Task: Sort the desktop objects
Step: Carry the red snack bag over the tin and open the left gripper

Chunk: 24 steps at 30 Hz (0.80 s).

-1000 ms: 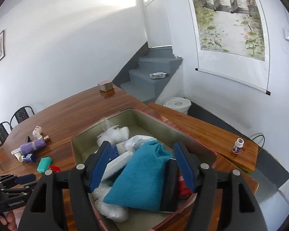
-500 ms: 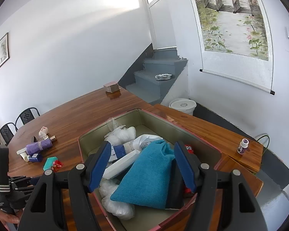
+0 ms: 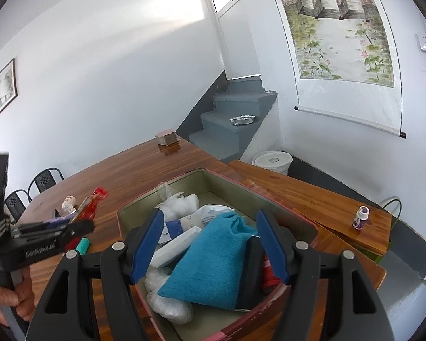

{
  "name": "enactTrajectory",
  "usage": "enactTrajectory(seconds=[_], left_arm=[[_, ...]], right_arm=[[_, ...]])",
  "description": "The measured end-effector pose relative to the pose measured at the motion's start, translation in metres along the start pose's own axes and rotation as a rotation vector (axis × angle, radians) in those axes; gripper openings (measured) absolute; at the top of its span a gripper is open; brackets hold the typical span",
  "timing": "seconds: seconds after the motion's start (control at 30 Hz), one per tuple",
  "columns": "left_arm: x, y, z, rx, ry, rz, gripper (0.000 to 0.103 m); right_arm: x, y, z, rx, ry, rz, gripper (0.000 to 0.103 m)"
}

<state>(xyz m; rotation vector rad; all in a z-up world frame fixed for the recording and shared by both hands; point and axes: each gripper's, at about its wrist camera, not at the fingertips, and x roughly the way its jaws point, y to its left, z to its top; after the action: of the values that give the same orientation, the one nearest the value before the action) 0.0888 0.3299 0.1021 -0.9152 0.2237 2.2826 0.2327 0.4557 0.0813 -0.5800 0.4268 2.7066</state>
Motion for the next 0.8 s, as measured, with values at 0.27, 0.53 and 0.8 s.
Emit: enactTrajectory(seconds=[0.27,0.53,0.8], left_arm=[[0.047,-0.038,0.029,0.058,0.025,-0.05,0.032],[0.076,-0.044,0.028,0.061,0.085,-0.041,0.033],[0.058,-0.029,0.028,0.045,0.033,-0.028,0.043]], right_arm=[[0.002,-0.019,-0.002,0.037,0.006,-0.007,0.072],[0.01,-0.028,-0.003,0.056,0.027,-0.009,0.072],[0.013,-0.017,-0.003,0.04,0.035,0.012,0.072]])
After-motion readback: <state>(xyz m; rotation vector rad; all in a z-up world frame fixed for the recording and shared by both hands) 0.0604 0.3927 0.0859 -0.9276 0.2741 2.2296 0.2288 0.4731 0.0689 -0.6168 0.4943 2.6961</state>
